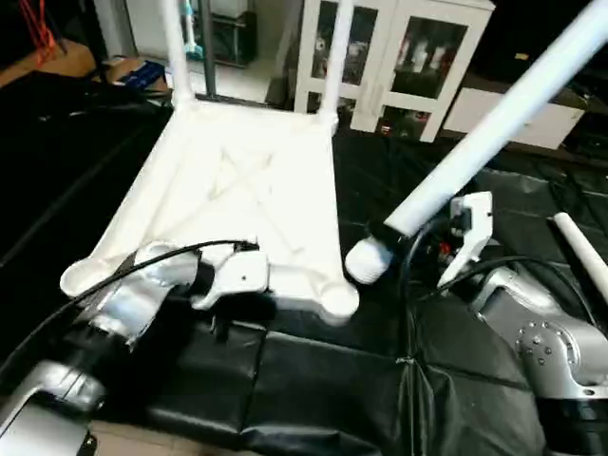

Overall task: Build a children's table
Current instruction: Insert table leg to table base

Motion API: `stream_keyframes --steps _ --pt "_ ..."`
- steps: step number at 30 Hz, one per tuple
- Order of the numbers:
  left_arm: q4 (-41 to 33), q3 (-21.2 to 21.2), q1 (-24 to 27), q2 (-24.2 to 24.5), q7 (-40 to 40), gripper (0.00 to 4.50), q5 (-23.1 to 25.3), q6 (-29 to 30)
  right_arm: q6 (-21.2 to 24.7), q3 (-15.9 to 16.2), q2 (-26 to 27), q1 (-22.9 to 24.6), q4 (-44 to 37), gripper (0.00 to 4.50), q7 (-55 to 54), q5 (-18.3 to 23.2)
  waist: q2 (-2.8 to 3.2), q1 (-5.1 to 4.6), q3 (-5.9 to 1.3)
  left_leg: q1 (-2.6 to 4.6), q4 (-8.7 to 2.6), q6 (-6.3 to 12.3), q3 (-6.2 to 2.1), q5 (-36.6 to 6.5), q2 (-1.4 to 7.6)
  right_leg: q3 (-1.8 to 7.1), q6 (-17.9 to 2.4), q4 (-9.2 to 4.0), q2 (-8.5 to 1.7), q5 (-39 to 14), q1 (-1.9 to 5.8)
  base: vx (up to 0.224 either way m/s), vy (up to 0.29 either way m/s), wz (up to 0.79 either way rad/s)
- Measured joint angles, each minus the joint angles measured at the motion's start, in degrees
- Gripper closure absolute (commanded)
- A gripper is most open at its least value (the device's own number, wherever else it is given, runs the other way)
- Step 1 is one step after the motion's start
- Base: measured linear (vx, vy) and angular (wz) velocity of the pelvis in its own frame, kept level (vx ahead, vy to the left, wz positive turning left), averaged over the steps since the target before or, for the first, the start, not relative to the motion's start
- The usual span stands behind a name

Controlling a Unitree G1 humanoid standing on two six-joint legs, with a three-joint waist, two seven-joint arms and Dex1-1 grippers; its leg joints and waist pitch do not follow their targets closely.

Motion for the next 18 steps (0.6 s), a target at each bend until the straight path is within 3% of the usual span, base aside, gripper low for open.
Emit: stream_keyframes --steps 3,4,10,13,18 --pt "-2.0 0.8 1.4 -0.2 0.0 4.41 -0.5 1.0 0.0 0.0 0.4 0.0 0.2 2.67 -0.6 -0.6 0.08 0.03 -0.12 0.0 0.0 0.0 0.02 0.0 -0.05 0.03 0.2 -0.04 -0.06 -0.1 0.01 0.0 0.0 0.0" --pt "-2.9 1.2 1.7 -0.3 -0.1 3.91 -0.7 2.1 0.0 -0.1 0.4 0.0 0.2 2.67 -0.8 -0.8 0.14 0.03 -0.16 0.0 0.0 0.01 0.05 0.0 -0.08 0.06 0.2 -0.05 -0.07 -0.1 0.01 0.0 0.0 0.0" --pt "-4.4 1.5 2.7 -1.3 1.8 3.38 -1.5 2.7 0.0 -0.1 0.5 0.0 0.2 2.67 -0.8 -1.0 0.15 0.74 -0.17 -0.05 0.01 0.02 0.04 0.0 -0.09 0.05 0.2 -0.08 -0.08 -0.1 0.0 0.0 0.0 0.0" --pt "-4.4 1.2 2.7 -2.0 2.8 3.36 -1.1 2.1 0.0 0.0 0.5 0.0 0.1 2.67 -0.6 -0.9 0.11 1.34 -0.18 -0.05 0.02 0.03 0.04 0.0 -0.08 0.05 0.2 -0.09 -0.07 -0.1 -0.01 0.0 0.0 0.0" --pt "-4.9 1.2 2.6 -2.1 0.9 3.38 -1.5 3.8 0.0 0.2 0.3 0.2 0.1 2.67 0.0 -0.9 0.2 1.43 -0.17 -0.05 0.02 0.06 0.04 0.0 -0.08 0.06 0.2 -0.11 -0.08 -0.1 -0.01 0.0 0.0 0.0"
